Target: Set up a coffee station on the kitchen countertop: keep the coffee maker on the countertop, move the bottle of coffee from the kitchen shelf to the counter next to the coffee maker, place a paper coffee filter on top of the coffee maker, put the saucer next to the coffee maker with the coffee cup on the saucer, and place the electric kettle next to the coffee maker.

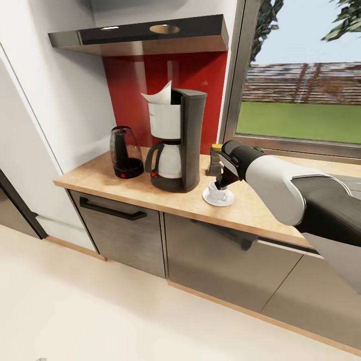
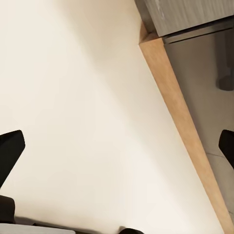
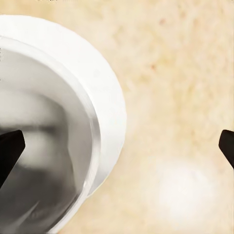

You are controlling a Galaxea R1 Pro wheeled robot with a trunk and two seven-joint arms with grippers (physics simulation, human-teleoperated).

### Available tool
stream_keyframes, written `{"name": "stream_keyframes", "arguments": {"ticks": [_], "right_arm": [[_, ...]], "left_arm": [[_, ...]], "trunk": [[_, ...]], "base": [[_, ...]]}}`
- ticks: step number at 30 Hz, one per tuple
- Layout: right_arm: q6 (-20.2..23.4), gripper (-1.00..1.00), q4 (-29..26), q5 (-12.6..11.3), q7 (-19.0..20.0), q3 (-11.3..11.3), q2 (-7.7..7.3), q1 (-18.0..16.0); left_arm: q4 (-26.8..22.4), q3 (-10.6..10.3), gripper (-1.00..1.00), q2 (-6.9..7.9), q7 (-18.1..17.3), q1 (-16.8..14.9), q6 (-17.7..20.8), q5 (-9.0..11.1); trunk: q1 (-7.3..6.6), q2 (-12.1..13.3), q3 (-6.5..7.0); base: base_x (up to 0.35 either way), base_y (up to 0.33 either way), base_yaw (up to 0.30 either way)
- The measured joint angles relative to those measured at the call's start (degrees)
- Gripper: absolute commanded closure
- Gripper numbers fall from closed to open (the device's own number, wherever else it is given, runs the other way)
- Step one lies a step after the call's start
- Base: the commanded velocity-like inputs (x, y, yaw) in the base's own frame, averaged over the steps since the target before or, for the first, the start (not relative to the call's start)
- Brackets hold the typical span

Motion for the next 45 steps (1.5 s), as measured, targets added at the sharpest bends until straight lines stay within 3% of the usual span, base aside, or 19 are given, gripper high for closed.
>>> {"name": "stream_keyframes", "arguments": {"ticks": [22, 26, 33, 45], "right_arm": [[0.0, -1.0, 0.02, -0.01, 0.0, -0.08, 0.0, 0.02], [0.0, -1.0, -0.01, 0.0, 0.0, -0.07, 0.0, 0.01], [0.0, -1.0, 0.0, -0.01, 0.0, -0.04, 0.0, 0.01], [0.0, -1.0, -0.03, 0.01, 0.0, 0.01, 0.0, 0.02]], "left_arm": [[0.0, 0.0, -1.0, 0.0, -0.07, -0.01, -0.05, 0.0], [0.0, -0.06, -1.0, 0.0, -0.07, 0.01, -0.03, 0.0], [-0.01, -0.08, -1.0, 0.0, -0.07, 0.0, -0.07, -0.01], [-0.03, -0.07, -1.0, 0.0, -0.07, 0.01, -0.07, -0.01]], "trunk": [[0.0, 0.0, 0.14], [-0.87, 1.59, 0.85], [-0.88, 1.6, 0.85], [-3.51, 6.4, 3.0]], "base": [[0.0, 0.0, 0.0], [0.0, 0.0, 0.0], [0.0, 0.0, 0.0], [0.0, 0.0, 0.0]]}}
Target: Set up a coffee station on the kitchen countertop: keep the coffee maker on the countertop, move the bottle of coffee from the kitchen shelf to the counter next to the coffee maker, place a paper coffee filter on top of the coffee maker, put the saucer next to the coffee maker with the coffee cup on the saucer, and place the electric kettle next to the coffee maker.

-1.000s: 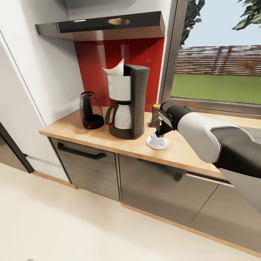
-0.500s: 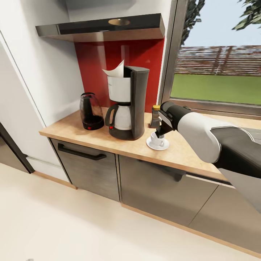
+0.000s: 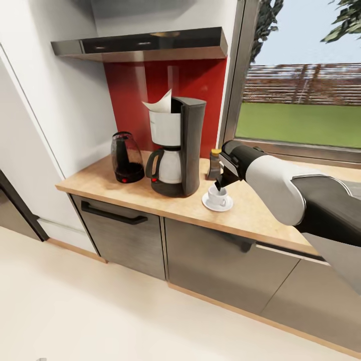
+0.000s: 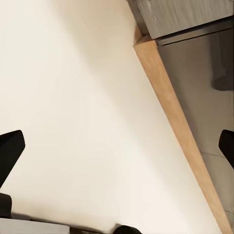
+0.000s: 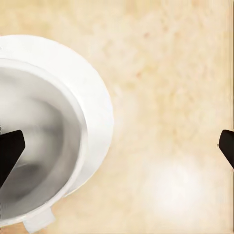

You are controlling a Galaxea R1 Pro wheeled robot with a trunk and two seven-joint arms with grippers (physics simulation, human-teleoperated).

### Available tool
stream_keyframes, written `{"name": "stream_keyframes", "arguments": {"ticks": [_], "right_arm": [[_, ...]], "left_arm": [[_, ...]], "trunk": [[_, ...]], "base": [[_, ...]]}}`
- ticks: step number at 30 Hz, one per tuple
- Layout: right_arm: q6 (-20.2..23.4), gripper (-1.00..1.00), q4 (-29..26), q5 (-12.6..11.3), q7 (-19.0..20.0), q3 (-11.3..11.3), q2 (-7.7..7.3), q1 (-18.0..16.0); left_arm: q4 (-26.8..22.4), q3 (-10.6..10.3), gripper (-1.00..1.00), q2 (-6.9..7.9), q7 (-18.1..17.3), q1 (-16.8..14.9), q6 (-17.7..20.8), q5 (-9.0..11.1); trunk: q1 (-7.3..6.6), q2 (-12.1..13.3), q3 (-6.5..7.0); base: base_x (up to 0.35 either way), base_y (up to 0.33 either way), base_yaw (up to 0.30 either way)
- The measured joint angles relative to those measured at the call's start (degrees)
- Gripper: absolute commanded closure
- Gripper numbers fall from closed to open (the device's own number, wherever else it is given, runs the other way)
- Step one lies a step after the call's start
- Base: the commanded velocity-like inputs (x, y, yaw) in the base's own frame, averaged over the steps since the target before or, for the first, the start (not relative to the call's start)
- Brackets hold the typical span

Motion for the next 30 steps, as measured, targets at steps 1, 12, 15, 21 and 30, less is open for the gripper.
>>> {"name": "stream_keyframes", "arguments": {"ticks": [1, 12, 15, 21, 30], "right_arm": [[0.0, -1.0, 0.0, 0.0, 0.0, -0.01, 0.0, 0.0], [0.01, -1.0, -0.02, -0.01, 0.01, -0.07, 0.0, -0.02], [0.07, -1.0, -0.06, -0.01, 0.0, -0.1, -0.03, -0.01], [0.08, -1.0, -0.21, -0.08, 0.02, -0.21, -0.08, -0.02], [0.08, -1.0, -0.46, -0.34, 0.08, -0.36, -0.41, -0.02]], "left_arm": [[0.0, -0.01, -1.0, 0.0, 0.0, 0.01, 0.01, 0.0], [-0.01, -0.01, -1.0, 0.0, 0.0, 0.02, 0.02, 0.0], [-0.02, -0.01, -1.0, 0.0, 0.0, 0.0, 0.0, 0.0], [-0.03, -0.01, -1.0, 0.0, 0.0, 0.0, 0.05, 0.0], [-0.03, -0.02, -1.0, 0.0, 0.0, 0.01, -0.01, 0.0]], "trunk": [[-0.22, 0.4, 0.18], [-2.64, 4.81, 2.16], [-3.3, 6.02, 2.69], [-4.61, 8.43, 3.77], [-5.28, 9.65, 4.32]], "base": [[0.0, 0.0, 0.0], [0.0, 0.0, 0.0], [0.0, 0.0, 0.0], [0.0, 0.0, 0.0], [0.0, 0.0, 0.0]]}}
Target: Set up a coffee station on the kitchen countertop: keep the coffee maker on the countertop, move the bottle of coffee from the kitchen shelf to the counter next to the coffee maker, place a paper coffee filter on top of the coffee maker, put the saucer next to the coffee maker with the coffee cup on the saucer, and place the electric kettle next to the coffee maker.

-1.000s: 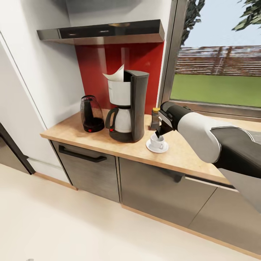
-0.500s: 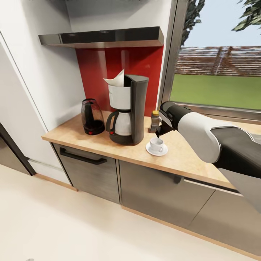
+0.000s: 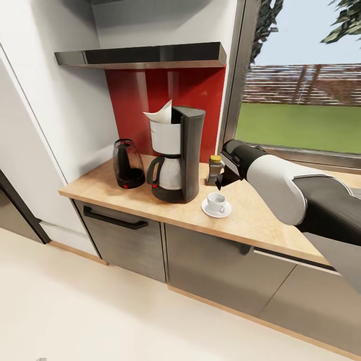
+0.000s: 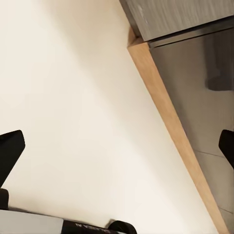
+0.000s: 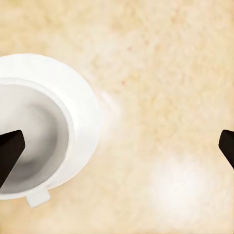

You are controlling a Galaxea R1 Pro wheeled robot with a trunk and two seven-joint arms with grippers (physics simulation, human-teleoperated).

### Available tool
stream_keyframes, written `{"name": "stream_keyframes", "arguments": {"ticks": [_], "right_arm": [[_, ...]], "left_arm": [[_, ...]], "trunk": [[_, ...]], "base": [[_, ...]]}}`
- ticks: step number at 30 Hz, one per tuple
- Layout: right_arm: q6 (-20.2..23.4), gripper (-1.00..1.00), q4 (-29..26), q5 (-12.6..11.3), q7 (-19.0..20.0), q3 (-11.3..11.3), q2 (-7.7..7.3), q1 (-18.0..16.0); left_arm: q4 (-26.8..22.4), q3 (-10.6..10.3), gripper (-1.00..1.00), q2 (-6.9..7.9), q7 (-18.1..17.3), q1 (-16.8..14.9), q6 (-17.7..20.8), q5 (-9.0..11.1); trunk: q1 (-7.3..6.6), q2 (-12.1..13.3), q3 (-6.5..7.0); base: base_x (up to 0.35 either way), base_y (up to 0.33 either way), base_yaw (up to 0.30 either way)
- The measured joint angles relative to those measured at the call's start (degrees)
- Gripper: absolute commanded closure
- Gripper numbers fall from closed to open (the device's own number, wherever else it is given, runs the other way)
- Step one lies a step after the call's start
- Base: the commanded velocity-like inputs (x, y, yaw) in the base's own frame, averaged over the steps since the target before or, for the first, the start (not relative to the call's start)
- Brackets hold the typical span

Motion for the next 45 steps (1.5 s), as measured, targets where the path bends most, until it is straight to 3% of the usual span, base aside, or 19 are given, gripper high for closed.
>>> {"name": "stream_keyframes", "arguments": {"ticks": [11, 12, 13, 15, 18, 20, 21, 23, 25, 27, 28, 31, 32, 45], "right_arm": [[0.01, -1.0, -0.48, -0.6, 0.18, -0.07, -0.5, -0.34], [-0.05, -1.0, -0.65, -2.0, 0.63, 0.15, -2.35, -0.41], [-0.06, -1.0, -0.84, -2.95, 0.91, -0.08, -3.02, -0.42], [-0.23, -1.0, -3.75, -6.32, 4.85, 0.24, -6.98, -0.5], [-0.2, -1.0, -7.01, -8.02, 12.15, 0.18, -10.78, -0.5], [-0.22, -1.0, -9.27, -8.37, 18.99, 0.33, -13.52, -0.48], [-0.27, -1.0, -11.08, -8.36, 25.36, 0.48, -16.17, -0.4], [-0.29, -1.0, -11.96, -8.54, 29.3, 0.48, -18.21, -0.33], [-0.43, -1.0, -12.83, -8.35, 34.94, 0.63, -22.01, -0.26], [-0.38, -1.0, -13.06, -8.64, 36.83, 0.54, -23.73, -0.21], [-0.56, -1.0, -13.21, -8.42, 38.56, 0.6, -25.6, -0.15], [-0.68, -1.0, -13.31, -8.66, 40.19, 0.49, -27.87, -0.08], [-0.82, -1.0, -13.36, -8.48, 40.91, 0.56, -29.51, 0.02], [-0.73, -1.0, -13.32, -8.74, 41.01, 0.43, -29.8, 0.05]], "left_arm": [[0.03, 0.01, -1.0, 0.0, 0.0, -0.01, -0.01, 0.0], [0.01, 0.02, -1.0, 0.0, 0.0, 0.0, 0.0, 0.0], [0.02, 0.01, -1.0, 0.0, 0.0, -0.02, -0.01, 0.0], [-0.02, 0.02, -1.0, 0.0, -0.01, 0.0, 0.0, 0.0], [-0.03, 0.01, -1.0, 0.0, -0.01, 0.0, -0.04, 0.0], [-0.03, 0.01, -1.0, 0.0, -0.01, 0.03, -0.06, 0.0], [-0.04, 0.02, -1.0, 0.01, -0.01, 0.02, -0.07, 0.0], [-0.03, 0.01, -1.0, 0.0, -0.01, 0.0, -0.08, 0.0], [-0.05, -0.03, -1.0, 0.01, 0.01, 0.02, -0.08, 0.0], [-0.04, -0.05, -1.0, -0.01, 0.04, 0.01, -0.09, 0.0], [-0.05, -0.07, -1.0, -0.04, 0.07, 0.02, -0.09, 0.0], [-0.04, -0.13, -1.0, -0.07, 0.14, 0.0, -0.14, 0.0], [-0.04, -0.16, -1.0, -0.14, 0.16, 0.0, -0.18, 0.0], [-0.03, -0.17, -1.0, -0.17, 0.24, 0.0, -0.27, 0.0]], "trunk": [[0.0, 0.0, 0.0], [0.0, 0.0, 0.0], [0.0, 0.0, 0.0], [0.0, -0.01, 0.0], [0.0, -0.01, 0.0], [0.0, -0.01, 0.0], [0.0, -0.01, 0.0], [0.0, -0.01, 0.0], [0.0, -0.01, 0.0], [0.0, -0.01, 0.0], [0.0, -0.01, 0.0], [0.0, -0.01, 0.0], [0.0, -0.01, 0.0], [0.0, 0.0, 0.09]], "base": [[0.0, 0.0, 0.0], [0.0, 0.0, 0.0], [0.0, 0.0, 0.0], [0.0, 0.0, 0.0], [0.0, 0.0, 0.0], [0.0, 0.0, 0.0], [0.0, 0.0, 0.0], [0.0, 0.0, 0.0], [0.0, 0.0, 0.0], [0.0, 0.0, 0.0], [0.0, 0.0, 0.0], [0.0, 0.0, -0.046], [0.0, 0.0, -0.161], [0.0, 0.174, -0.114]]}}
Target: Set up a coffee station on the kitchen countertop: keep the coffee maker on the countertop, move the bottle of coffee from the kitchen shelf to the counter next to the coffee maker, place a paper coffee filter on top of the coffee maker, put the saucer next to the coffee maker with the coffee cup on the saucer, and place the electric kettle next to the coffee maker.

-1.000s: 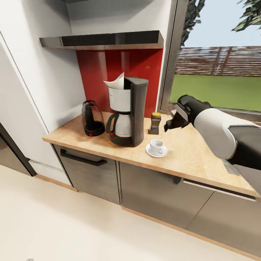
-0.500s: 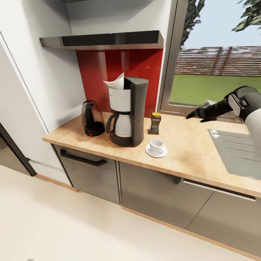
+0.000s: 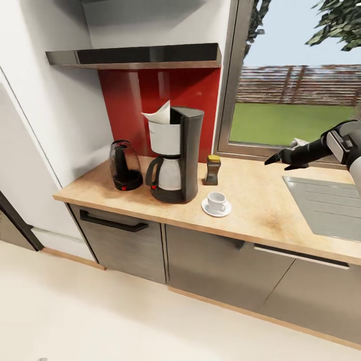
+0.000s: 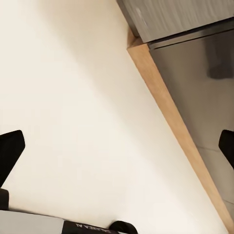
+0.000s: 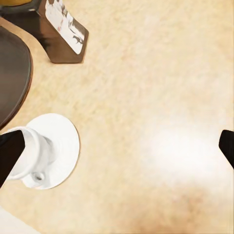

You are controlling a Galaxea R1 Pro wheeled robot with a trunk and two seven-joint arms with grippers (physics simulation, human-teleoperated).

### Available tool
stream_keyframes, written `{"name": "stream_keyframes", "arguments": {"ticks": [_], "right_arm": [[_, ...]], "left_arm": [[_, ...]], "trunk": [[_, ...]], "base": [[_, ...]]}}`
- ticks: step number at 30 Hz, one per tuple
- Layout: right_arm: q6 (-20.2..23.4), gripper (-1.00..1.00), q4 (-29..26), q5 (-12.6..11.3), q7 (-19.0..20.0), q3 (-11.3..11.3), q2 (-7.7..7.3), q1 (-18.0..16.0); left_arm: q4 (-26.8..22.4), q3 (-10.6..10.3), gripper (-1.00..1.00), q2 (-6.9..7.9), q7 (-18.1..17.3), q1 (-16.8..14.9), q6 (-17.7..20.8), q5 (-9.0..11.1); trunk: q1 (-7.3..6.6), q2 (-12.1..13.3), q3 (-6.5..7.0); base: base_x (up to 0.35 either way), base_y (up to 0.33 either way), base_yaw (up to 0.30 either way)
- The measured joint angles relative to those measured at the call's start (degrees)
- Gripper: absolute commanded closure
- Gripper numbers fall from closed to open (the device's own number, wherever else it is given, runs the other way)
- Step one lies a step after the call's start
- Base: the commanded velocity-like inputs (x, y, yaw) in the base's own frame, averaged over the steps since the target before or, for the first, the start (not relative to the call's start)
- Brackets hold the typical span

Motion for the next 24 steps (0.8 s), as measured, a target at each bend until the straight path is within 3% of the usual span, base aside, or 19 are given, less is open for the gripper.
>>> {"name": "stream_keyframes", "arguments": {"ticks": [7, 16, 24], "right_arm": [[0.0, -1.0, 0.02, 0.02, -0.07, 0.01, -0.33, 0.42], [-0.09, -1.0, -0.05, -0.07, -0.08, 0.0, -0.76, 1.07], [-0.11, -1.0, 0.02, 0.02, -0.16, 0.01, -0.92, 1.31]], "left_arm": [[-0.01, 0.0, -1.0, 0.0, 0.02, 0.01, -0.06, 0.0], [-0.02, -0.01, -1.0, -0.09, 0.02, 0.03, -0.06, -0.01], [-0.01, 0.0, -1.0, -0.09, 0.05, 0.01, -0.01, 0.0]], "trunk": [[0.0, 0.0, 0.0], [0.02, 0.01, 0.0], [0.01, 0.0, 0.0]], "base": [[-0.009, 0.071, -0.005], [-0.222, 0.009, -0.001], [-0.067, 0.001, 0.0]]}}
